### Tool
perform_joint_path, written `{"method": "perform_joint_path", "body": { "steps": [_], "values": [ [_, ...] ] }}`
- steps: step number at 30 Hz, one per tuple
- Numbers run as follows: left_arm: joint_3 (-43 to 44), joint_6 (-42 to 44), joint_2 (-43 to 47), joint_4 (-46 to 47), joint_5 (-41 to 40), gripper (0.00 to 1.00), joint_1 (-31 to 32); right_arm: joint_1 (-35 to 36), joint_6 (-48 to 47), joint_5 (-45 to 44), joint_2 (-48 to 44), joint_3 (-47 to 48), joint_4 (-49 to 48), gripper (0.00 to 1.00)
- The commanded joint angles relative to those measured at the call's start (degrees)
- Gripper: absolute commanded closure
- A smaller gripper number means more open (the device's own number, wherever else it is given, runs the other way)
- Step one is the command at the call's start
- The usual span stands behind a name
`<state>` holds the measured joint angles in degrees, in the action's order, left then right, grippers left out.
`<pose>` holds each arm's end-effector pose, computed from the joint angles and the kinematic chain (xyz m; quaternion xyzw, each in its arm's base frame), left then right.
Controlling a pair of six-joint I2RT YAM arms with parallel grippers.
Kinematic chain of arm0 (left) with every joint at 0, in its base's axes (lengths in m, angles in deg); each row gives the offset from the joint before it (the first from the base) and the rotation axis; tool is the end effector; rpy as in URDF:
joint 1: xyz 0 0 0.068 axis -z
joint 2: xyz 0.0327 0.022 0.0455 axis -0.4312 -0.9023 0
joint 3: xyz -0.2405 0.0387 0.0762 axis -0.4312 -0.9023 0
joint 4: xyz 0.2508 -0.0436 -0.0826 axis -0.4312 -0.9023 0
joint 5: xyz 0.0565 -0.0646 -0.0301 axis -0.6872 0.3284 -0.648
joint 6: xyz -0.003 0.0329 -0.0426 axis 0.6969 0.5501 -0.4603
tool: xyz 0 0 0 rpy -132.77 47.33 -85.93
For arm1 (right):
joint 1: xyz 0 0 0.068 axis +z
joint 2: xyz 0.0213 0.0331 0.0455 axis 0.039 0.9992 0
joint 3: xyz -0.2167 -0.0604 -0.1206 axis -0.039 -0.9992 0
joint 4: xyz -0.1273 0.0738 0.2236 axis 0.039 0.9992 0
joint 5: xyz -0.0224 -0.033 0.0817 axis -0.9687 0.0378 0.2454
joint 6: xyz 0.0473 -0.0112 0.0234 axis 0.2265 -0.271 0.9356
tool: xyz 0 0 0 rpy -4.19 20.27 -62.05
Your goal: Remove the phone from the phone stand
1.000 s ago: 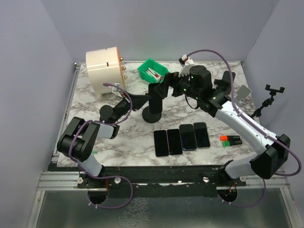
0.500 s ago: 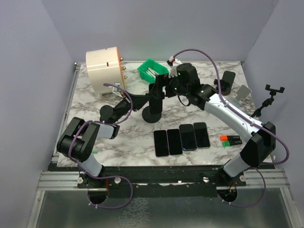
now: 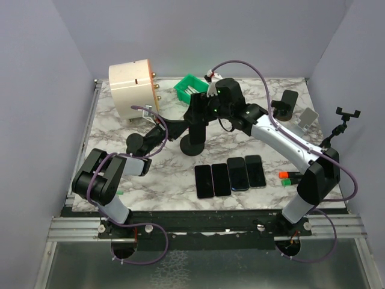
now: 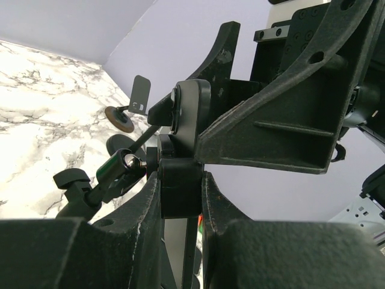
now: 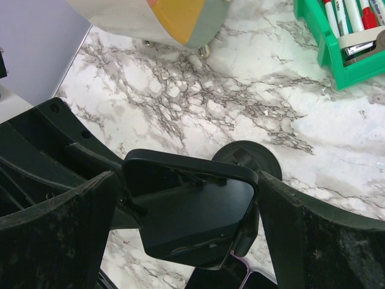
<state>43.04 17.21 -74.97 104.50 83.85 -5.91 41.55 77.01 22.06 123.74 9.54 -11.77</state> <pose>0.2704 -0.1159 0.2001 0.0257 0.5764 -0.6278 0.5225 0.3019 0.2528 0.3365 -0.1747 0.8319 0.3032 0.4307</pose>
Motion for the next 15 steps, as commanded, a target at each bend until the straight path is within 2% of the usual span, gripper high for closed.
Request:
{"method": "perform_joint_path", "body": {
  "steps": [1,4,6,7,13,14,15],
  "values": [
    [-0.87,1.12,0.81,0.09,1.31,1.0,0.46,0.42,0.96,-1.52,1.36,1.82,0.36,0.03],
    [-0.95,1.29,0.95,0.01,1.3,1.0,0.49,0.42,1.15,-1.6,1.46,1.92,0.59,0.13],
    [-0.96,1.17,1.01,0.01,1.31,1.0,0.49,0.42,1.15,-1.29,1.37,1.63,0.55,0.24],
    [-1.0,1.06,1.01,0.01,1.32,1.0,0.49,0.43,1.11,-1.16,1.32,1.51,0.55,0.32],
    [-2.14,-1.19,0.94,1.81,1.38,1.0,0.08,0.42,0.85,-1.11,-0.48,-2.48,-2.14,0.94],
    [-2.52,-2.53,0.55,3.55,1.67,1.0,-0.21,0.44,0.73,-0.77,-1.27,-4.1,-3.61,0.99],
    [-2.71,-4.33,-0.32,5.68,1.99,1.0,-0.62,0.4,0.62,-0.28,-2.33,-6.13,-5.55,1.0]
  ]
}}
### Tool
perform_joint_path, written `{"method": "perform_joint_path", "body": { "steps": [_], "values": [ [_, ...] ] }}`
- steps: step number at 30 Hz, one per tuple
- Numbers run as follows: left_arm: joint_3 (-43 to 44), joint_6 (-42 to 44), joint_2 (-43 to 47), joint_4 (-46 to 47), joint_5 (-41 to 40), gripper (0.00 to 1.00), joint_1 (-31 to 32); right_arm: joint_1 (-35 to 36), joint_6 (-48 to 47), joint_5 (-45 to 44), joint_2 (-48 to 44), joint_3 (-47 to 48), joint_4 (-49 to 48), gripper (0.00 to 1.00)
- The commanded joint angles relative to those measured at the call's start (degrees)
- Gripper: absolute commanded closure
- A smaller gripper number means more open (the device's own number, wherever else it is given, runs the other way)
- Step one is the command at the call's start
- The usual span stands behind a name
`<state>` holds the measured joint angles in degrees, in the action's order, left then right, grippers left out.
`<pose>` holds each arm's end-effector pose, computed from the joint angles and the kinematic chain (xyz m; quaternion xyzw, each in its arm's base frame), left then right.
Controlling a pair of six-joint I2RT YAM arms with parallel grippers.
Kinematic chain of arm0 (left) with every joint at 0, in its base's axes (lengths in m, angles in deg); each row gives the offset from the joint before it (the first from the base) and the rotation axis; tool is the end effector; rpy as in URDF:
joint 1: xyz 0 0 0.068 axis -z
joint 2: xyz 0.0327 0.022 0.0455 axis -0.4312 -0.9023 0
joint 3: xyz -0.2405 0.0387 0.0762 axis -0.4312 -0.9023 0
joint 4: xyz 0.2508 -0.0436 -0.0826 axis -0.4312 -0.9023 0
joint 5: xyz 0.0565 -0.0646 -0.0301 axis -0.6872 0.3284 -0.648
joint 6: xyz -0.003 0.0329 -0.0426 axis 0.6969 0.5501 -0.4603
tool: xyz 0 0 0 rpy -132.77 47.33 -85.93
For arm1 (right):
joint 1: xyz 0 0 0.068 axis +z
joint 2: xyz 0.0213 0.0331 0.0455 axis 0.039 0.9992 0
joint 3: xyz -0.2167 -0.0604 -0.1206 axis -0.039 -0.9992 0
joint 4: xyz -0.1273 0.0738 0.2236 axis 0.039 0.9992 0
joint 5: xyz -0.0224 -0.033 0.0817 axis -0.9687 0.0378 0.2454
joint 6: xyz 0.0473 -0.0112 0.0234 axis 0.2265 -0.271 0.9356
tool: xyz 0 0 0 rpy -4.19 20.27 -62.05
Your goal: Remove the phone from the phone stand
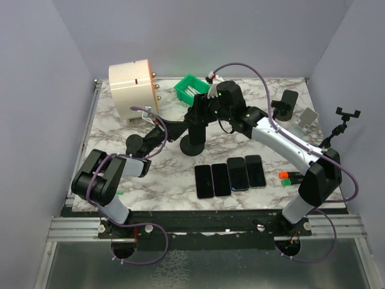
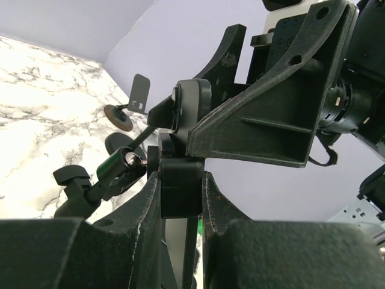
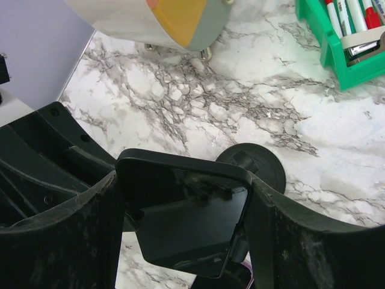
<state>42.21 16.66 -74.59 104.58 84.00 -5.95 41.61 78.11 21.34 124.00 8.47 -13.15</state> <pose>0.2676 -0.1147 0.1982 0.0224 0.5789 -0.6299 0.5172 0.3033 0.2539 0.3305 -0.1639 0.8340 0.3032 0.4308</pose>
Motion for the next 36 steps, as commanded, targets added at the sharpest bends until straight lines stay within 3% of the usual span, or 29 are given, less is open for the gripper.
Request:
{"method": "perform_joint_path", "body": {
  "steps": [1,3,15,22,26,27,30,32,33,34,36],
  "values": [
    [-1.95,-5.79,-1.8,8.34,2.01,1.0,-0.99,0.27,-0.55,1.35,-3.46,-6.78,-6.03,1.0],
    [-1.58,-10.35,-4.68,13.59,2.15,1.0,-1.43,0.26,-0.68,3.28,-4.81,-9.88,-9.88,1.0],
    [-1.24,-12.88,-5.98,13.8,1.43,1.0,-1.92,-2.14,6.57,8.35,-13.75,-23.24,-26.35,1.0],
    [-0.6,-14.74,-6.64,13.81,2.59,1.0,-1.93,-2.29,6.22,11.74,-12.96,-23.03,-27.21,1.0],
    [-1.19,-12.89,-4.99,13.79,2.64,1.0,-1.92,-2.29,6.6,9.46,-14.06,-23.31,-26.09,0.98],
    [-1.29,-12.31,-4.58,13.77,2.81,1.0,-1.93,-2.29,6.4,8.78,-15.03,-23.76,-26.5,0.89],
    [-1.34,-10.8,-3.8,13.69,3.47,1.0,-1.93,-2.09,4.11,6.43,-17.35,-22.5,-23.87,0.46],
    [-1.44,-9.41,-3.06,13.2,3.45,1.0,-1.84,-1.15,1.93,2.71,-17.74,-19.68,-19.34,0.26],
    [-1.31,-8.32,-2.39,12.36,3.32,1.0,-1.72,-0.26,0.69,-0.07,-17.34,-17.35,-15.65,0.08],
    [-1.35,-7.1,-1.64,10.97,3.21,1.0,-1.56,0.66,-0.49,-2.88,-16.64,-14.98,-11.84,0.01],
    [-1.23,-3.69,0.31,7.63,2.66,1.0,-0.98,2.87,-1.69,-9.94,-14.68,-10.61,-6.12,0.0]
  ]
}}
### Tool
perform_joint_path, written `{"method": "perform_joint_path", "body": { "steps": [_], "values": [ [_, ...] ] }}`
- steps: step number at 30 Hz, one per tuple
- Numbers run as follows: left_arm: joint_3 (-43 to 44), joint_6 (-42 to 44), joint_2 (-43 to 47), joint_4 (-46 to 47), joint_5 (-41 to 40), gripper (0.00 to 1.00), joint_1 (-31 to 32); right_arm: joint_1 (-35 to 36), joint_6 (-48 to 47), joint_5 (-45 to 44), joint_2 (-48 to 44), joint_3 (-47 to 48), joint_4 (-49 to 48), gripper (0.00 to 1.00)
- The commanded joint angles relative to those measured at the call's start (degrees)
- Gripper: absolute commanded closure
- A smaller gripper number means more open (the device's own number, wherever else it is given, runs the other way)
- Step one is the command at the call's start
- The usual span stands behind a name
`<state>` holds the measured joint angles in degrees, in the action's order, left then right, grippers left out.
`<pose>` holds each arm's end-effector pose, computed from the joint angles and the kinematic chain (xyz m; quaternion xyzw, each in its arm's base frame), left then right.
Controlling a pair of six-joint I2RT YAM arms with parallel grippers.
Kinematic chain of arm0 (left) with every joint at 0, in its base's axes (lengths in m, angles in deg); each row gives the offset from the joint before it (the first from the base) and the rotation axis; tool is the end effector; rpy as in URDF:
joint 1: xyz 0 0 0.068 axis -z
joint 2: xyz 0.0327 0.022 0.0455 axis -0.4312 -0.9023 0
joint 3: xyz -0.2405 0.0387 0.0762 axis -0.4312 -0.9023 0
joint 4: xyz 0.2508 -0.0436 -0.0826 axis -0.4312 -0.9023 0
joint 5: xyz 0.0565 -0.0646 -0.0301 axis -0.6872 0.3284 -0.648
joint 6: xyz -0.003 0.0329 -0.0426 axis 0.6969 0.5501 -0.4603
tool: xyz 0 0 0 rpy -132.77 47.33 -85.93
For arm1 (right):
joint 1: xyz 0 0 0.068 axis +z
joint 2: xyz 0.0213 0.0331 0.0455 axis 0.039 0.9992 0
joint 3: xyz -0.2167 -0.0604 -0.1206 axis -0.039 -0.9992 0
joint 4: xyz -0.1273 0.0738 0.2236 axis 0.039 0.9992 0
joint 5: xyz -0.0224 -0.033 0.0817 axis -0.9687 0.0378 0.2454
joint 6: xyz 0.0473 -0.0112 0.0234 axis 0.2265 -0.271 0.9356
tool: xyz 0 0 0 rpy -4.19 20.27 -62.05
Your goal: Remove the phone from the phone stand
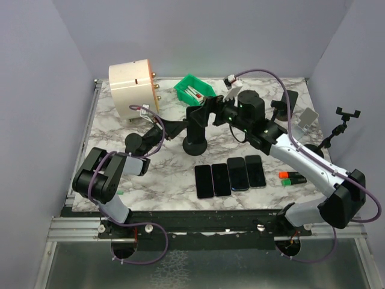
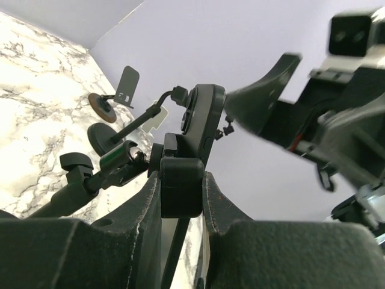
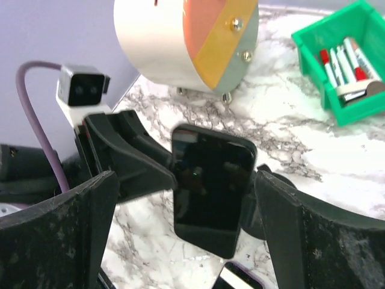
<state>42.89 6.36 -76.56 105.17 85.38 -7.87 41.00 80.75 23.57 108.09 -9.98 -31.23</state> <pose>0.2748 -0.1076 0.1927 -0.0329 0.5846 -0.6675 0.4600 0.2600 0.2155 0.3432 -0.1477 0.7569 0.3765 0.5133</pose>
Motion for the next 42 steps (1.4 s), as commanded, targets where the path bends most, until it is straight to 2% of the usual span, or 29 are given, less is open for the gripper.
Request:
{"method": "perform_joint_path", "body": {
  "steps": [1,4,8,14,22,42],
  "values": [
    [-1.74,8.38,3.35,4.81,0.97,1.0,1.34,4.31,-4.45,-14.66,2.45,9.93,14.95,0.01],
    [-0.74,14.88,6.91,-2.89,-0.09,1.0,3.23,6.3,-3.85,-19.33,6.25,14.42,20.78,0.0],
    [0.14,20.28,10.12,-10.13,-1.97,1.0,5.43,7.37,-2.23,-22.93,9.11,16.93,23.53,0.0],
    [-0.23,21.04,11.19,-11.05,-2.83,1.0,5.95,7.38,0.42,-27.08,8.93,15.71,23.94,0.0],
    [-1.19,22.11,11.95,-12.17,-4.31,1.0,5.97,7.37,1.01,-28.05,5.52,12.08,22.53,0.01],
    [-2.18,23.61,13.57,-12.49,-4.19,1.0,6.61,6.51,3.31,-20.52,15.6,22.18,27.8,0.01]
  ]
}}
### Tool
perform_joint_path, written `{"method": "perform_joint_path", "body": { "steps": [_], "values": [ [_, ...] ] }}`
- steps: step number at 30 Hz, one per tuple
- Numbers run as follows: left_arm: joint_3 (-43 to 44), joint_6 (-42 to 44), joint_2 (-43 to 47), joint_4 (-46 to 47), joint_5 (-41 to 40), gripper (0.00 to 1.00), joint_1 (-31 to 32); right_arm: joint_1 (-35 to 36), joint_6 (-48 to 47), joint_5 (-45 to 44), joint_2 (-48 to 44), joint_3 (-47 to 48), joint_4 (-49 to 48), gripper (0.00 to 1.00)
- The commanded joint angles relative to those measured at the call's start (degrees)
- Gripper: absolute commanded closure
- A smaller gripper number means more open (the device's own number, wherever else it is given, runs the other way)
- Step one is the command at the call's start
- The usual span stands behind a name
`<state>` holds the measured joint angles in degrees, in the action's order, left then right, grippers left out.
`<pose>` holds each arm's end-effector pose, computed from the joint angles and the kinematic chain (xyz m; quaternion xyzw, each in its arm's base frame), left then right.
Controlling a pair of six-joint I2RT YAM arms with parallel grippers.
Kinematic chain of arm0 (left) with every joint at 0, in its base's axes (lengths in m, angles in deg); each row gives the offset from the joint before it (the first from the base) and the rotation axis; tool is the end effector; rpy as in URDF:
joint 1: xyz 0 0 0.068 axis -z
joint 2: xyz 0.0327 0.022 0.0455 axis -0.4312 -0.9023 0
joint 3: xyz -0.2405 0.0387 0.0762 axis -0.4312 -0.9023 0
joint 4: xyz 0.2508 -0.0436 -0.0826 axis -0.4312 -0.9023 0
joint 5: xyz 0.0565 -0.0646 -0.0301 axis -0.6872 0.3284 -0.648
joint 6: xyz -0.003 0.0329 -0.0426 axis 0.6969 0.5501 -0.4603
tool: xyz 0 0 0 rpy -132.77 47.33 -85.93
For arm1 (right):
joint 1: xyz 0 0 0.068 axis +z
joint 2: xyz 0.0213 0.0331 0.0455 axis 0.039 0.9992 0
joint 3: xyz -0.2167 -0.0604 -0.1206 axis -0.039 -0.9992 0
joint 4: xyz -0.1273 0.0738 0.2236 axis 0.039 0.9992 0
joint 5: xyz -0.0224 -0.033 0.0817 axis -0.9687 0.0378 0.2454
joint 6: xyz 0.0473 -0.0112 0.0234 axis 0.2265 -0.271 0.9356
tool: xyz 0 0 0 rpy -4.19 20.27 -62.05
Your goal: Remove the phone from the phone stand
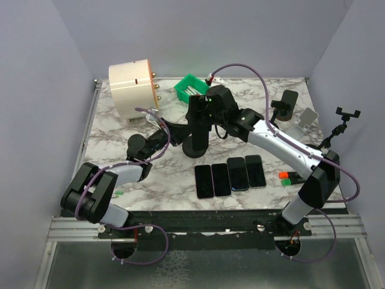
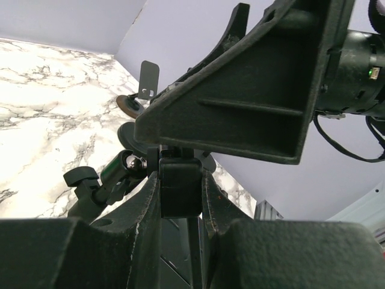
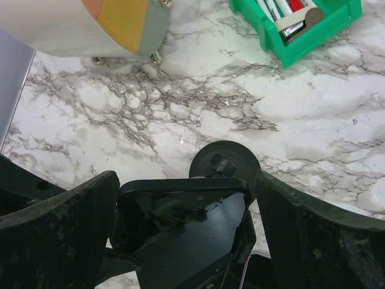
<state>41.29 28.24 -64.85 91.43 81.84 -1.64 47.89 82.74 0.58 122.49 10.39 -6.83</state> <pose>0.2501 -0.1297 0.2167 0.0750 0.5978 -0.5840 0.5440 0.2747 0.2683 0.3419 -0.0863 0.8548 0.2018 0.4703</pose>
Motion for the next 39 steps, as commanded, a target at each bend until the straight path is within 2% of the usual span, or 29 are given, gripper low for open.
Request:
{"method": "perform_joint_path", "body": {
  "steps": [1,5,7,10,12,15,16,22,25,30,39],
  "values": [
    [-0.61,1.81,1.85,1.15,-0.69,1.0,0.36,-0.39,1.59,2.66,1.1,1.54,3.38,0.01],
    [-0.62,2.26,2.29,0.41,-0.71,1.0,0.36,-0.6,2.08,4.14,0.38,-0.02,2.29,0.11],
    [-0.82,2.47,2.49,0.18,-0.85,1.0,0.36,-0.88,1.97,5.18,0.53,-0.16,2.31,0.2],
    [-0.92,2.44,2.62,0.07,-0.74,1.0,0.38,-1.36,1.84,6.07,0.85,-0.26,2.64,0.46],
    [-1.01,2.09,2.84,-0.28,-0.78,1.0,0.36,-1.79,1.84,6.24,0.27,-1.4,1.81,0.69],
    [-1.64,1.07,3.17,-0.3,-1.23,1.0,0.29,-2.82,1.57,7.29,-1.61,-4.88,-0.89,0.97],
    [-2.14,-0.03,3.04,0.32,-1.46,1.0,0.09,-3.18,1.39,7.92,-2.44,-6.31,-2.1,1.0],
    [-4.66,-13.86,-5.05,18.62,0.17,1.0,-2.37,-4.7,0.98,12.81,-8.67,-16.46,-12.97,1.0],
    [-5.07,-17.74,-8.39,24.68,-0.03,1.0,-2.46,-5.06,1.65,14.23,-10.39,-19.32,-16.18,1.0],
    [-5.96,-18.63,-9.07,26.09,-1.52,1.0,-2.54,-5.73,3.42,14.35,-12.58,-23.02,-20.64,1.0],
    [-6.51,-20.13,-10.22,26.82,-3.61,1.0,-2.72,-7.13,5.7,20.21,-15.05,-28.49,-29.98,1.0]
  ]
}}
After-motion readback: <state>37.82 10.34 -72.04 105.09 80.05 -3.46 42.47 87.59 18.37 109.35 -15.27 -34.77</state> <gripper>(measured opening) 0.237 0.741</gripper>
